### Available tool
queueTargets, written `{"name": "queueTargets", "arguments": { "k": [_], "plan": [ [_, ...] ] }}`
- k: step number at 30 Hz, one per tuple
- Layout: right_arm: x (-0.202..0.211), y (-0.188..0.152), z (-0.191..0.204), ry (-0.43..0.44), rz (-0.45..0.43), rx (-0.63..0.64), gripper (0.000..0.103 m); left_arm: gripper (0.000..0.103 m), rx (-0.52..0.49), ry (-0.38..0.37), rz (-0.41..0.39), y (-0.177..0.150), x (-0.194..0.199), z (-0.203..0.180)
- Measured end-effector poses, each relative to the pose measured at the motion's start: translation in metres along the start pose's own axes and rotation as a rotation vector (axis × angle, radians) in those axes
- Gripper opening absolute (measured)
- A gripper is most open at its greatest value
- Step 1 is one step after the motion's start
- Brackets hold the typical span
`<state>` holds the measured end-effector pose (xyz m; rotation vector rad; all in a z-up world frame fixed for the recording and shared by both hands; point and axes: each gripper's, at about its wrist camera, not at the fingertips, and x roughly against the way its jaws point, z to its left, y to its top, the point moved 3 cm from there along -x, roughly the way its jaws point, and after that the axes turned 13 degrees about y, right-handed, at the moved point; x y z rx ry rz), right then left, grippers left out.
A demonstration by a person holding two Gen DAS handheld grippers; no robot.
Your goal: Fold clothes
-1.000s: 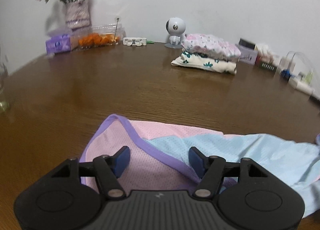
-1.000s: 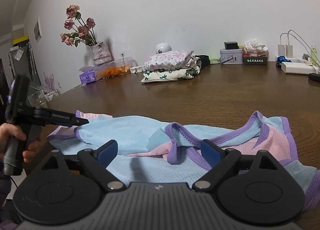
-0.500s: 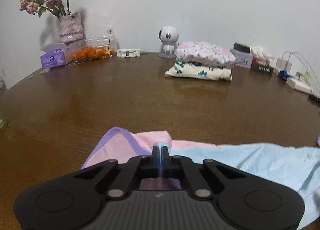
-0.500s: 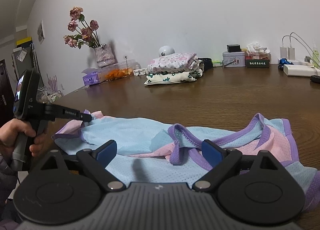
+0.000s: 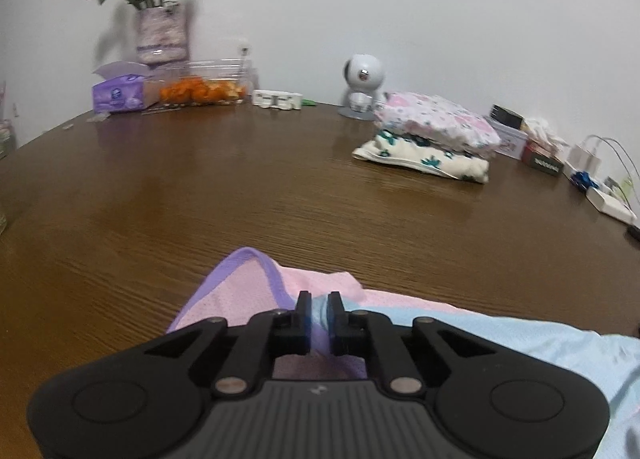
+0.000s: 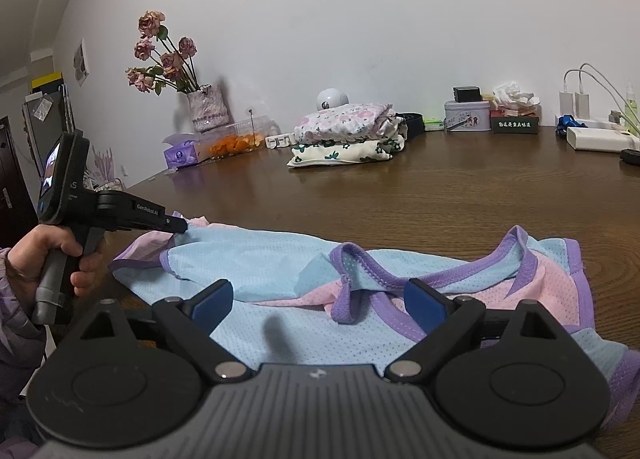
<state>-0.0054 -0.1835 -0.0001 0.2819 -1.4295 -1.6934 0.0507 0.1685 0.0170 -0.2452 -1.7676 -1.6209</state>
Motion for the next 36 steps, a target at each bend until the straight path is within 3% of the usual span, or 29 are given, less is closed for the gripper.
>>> {"name": "queueTargets", "arguments": {
  "k": [7, 10, 12, 18, 23, 29, 32, 34, 36],
  "plan": [
    [-0.001, 0.000, -0.001, 0.000, 0.003, -0.003, 0.094, 0.009, 0.020, 0.019, -0.047, 0.004, 0.018, 0.019],
    [0.000, 0.000, -0.001, 0.002, 0.003, -0.003, 0.095, 0.019, 0.031, 0.035, -0.065, 0.006, 0.028, 0.032],
    [-0.001, 0.000, -0.001, 0.001, 0.004, -0.003, 0.096, 0.033, 0.028, 0.034, -0.057, 0.004, 0.031, 0.039],
    [-0.002, 0.000, -0.003, -0.005, 0.008, -0.013, 0.097, 0.044, -0.062, -0.033, -0.018, -0.017, 0.036, 0.034],
    [-0.002, 0.001, -0.004, -0.003, 0.013, -0.017, 0.098, 0.044, -0.077, -0.036, 0.017, -0.030, 0.031, 0.039],
    [-0.003, 0.000, -0.005, -0.006, 0.017, -0.020, 0.098, 0.045, -0.018, 0.003, 0.016, -0.023, 0.028, 0.056],
    [-0.004, 0.000, -0.006, -0.008, 0.021, -0.023, 0.098, 0.048, 0.055, -0.105, 0.033, -0.007, 0.031, 0.049],
    [-0.004, 0.000, -0.006, -0.008, 0.023, -0.024, 0.098, 0.050, 0.033, -0.155, 0.060, 0.000, 0.026, 0.034],
    [-0.004, 0.000, -0.006, -0.007, 0.024, -0.025, 0.098, 0.048, -0.001, -0.129, 0.066, 0.002, 0.018, 0.023]
  ]
}}
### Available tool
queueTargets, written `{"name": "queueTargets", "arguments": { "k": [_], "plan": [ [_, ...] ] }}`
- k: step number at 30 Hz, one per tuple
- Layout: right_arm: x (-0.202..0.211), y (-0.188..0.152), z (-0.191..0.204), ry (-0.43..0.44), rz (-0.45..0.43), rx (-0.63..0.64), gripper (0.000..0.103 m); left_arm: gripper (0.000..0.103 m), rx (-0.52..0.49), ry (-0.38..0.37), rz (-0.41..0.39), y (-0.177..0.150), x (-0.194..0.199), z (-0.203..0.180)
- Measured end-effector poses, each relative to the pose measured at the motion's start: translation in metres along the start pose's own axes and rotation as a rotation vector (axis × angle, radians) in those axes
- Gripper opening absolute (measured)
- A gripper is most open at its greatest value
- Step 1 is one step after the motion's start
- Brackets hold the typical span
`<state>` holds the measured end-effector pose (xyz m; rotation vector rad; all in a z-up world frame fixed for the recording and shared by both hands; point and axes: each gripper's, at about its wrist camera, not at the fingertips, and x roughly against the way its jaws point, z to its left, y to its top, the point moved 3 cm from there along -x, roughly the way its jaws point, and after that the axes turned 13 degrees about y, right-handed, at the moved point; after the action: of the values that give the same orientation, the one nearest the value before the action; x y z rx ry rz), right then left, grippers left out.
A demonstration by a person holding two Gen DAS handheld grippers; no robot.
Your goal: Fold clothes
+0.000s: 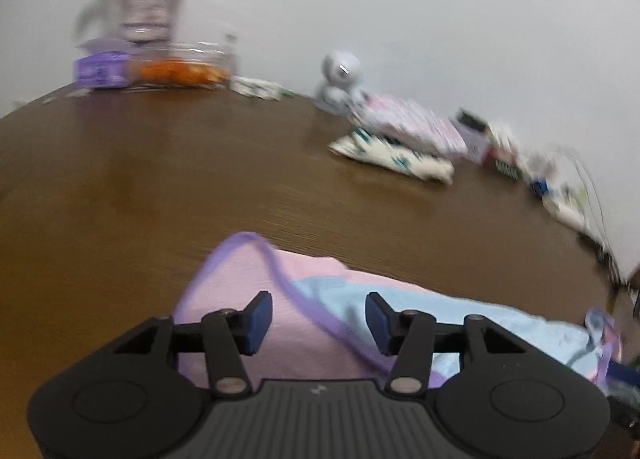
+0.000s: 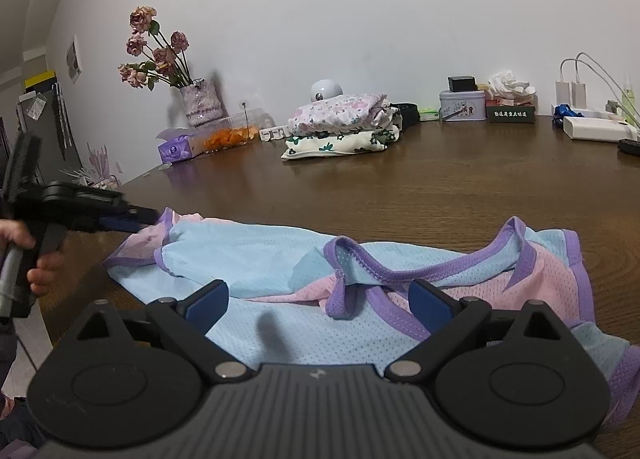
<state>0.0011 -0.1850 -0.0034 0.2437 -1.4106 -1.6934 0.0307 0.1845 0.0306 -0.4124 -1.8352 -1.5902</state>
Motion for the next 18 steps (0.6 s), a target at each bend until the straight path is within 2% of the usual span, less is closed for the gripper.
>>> {"name": "queueTargets", "arguments": {
  "k": [1, 3, 7, 10, 11, 12, 18],
  "plan": [
    [0.000, 0.000, 0.000, 0.000, -0.002, 0.000, 0.098, 0.046, -0.016, 0.019, 0.002, 0.001, -0.005, -0.004],
    [0.001, 0.000, 0.000, 0.001, -0.003, 0.000, 0.098, 0.033, -0.049, 0.058, 0.006, 0.004, -0.015, -0.013],
    [0.001, -0.001, 0.001, 0.005, -0.006, 0.003, 0.099, 0.033, -0.035, 0.112, 0.003, 0.006, -0.029, -0.012],
    [0.001, 0.000, 0.002, 0.006, -0.007, 0.004, 0.099, 0.027, -0.022, 0.104, -0.012, 0.006, -0.033, -0.007],
    [0.001, 0.000, 0.002, 0.007, -0.007, 0.004, 0.099, 0.011, -0.019, 0.098, -0.014, 0.007, -0.034, -0.005],
    [0.001, 0.000, 0.002, 0.007, -0.006, 0.004, 0.099, 0.001, -0.017, 0.092, -0.016, 0.007, -0.035, -0.005],
    [0.000, 0.000, 0.003, 0.004, -0.004, 0.003, 0.099, 0.001, 0.046, 0.049, -0.047, 0.015, -0.033, 0.006]
  ]
}}
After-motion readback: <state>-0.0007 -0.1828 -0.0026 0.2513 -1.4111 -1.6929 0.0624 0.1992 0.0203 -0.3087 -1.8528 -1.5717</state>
